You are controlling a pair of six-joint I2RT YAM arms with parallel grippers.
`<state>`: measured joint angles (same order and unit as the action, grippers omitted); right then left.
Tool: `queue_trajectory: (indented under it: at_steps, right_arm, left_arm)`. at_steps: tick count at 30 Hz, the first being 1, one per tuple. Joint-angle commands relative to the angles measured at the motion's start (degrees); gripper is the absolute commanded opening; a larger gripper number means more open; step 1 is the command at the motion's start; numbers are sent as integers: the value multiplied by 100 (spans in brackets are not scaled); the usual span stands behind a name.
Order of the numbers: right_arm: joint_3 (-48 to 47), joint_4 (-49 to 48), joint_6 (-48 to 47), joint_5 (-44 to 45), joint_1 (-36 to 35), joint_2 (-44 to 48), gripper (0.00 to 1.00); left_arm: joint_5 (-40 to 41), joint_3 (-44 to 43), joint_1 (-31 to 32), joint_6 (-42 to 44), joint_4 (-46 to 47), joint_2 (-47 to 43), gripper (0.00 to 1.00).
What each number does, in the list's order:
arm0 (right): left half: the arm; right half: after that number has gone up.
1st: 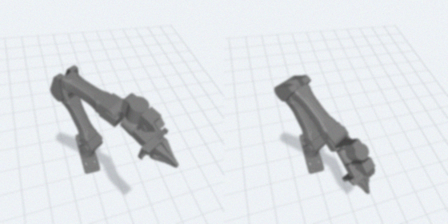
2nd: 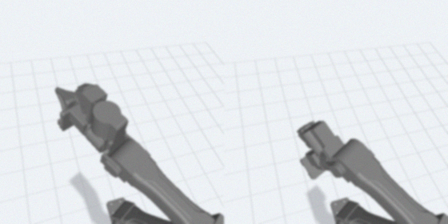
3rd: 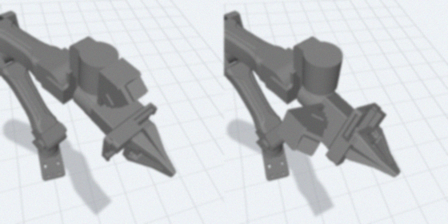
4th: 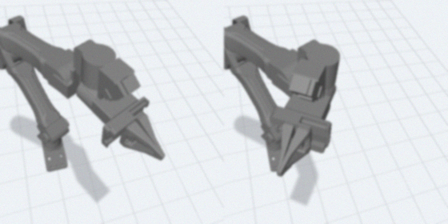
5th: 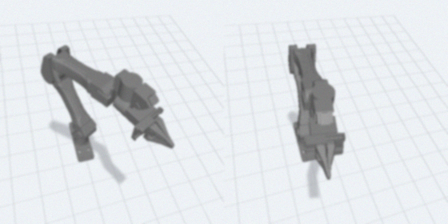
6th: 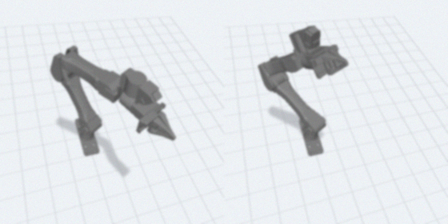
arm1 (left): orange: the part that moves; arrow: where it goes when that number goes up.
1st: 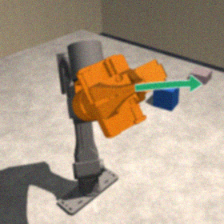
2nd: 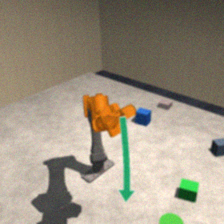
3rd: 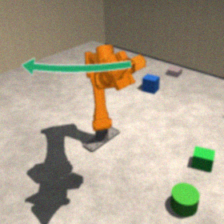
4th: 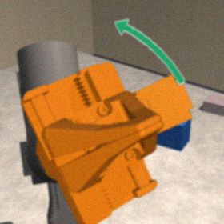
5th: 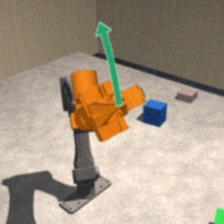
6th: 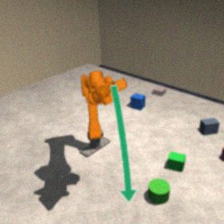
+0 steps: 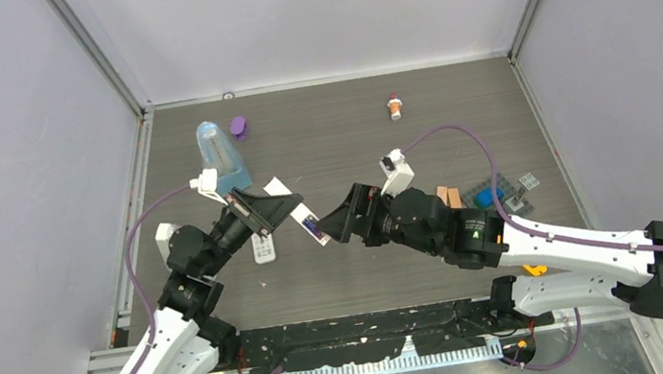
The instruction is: Load the batteries into the remote control
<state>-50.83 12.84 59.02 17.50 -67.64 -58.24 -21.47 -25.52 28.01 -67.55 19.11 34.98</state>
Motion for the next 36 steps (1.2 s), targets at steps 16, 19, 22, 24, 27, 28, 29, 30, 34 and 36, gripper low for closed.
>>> queue_trajectory:
  at_steps: [16, 19, 22, 24, 27, 28, 29, 30, 34, 36]
  right_arm:
    - [-319, -1319, 1275, -535, 16, -362, 95]
    - [-289, -1393, 1429, -611, 19, -463, 95]
    - [-217, -1551, 1564, -644, 21, -511, 95]
    - [-186, -1638, 1624, -650, 23, -543, 95]
    - [-137, -1727, 1676, -628, 29, -552, 95]
    - [-129, -1739, 1707, -626, 33, -549, 96]
    - [-100, -1760, 1726, -627, 43, -549, 96]
    - [-84, -1790, 1750, -635, 50, -540, 97]
    - [18, -1862, 1837, -601, 77, -479, 98]
    - [35, -1871, 1863, -604, 111, -465, 95]
  left_arm:
    - [452, 68, -6, -610, 253, -220, 0]
    - [447, 76, -10, -606, 299, -231, 0]
    - [430, 82, -6, -598, 333, -229, 0]
    - [420, 91, -6, -595, 353, -233, 0]
    - [407, 108, -6, -593, 370, -255, 0]
    - [400, 111, -6, -595, 366, -263, 0]
    - [401, 115, -6, -592, 364, -272, 0]
    - [398, 124, -6, -577, 366, -284, 0]
    - [387, 143, -6, -528, 374, -324, 0]
    - [374, 152, -6, -504, 395, -335, 0]
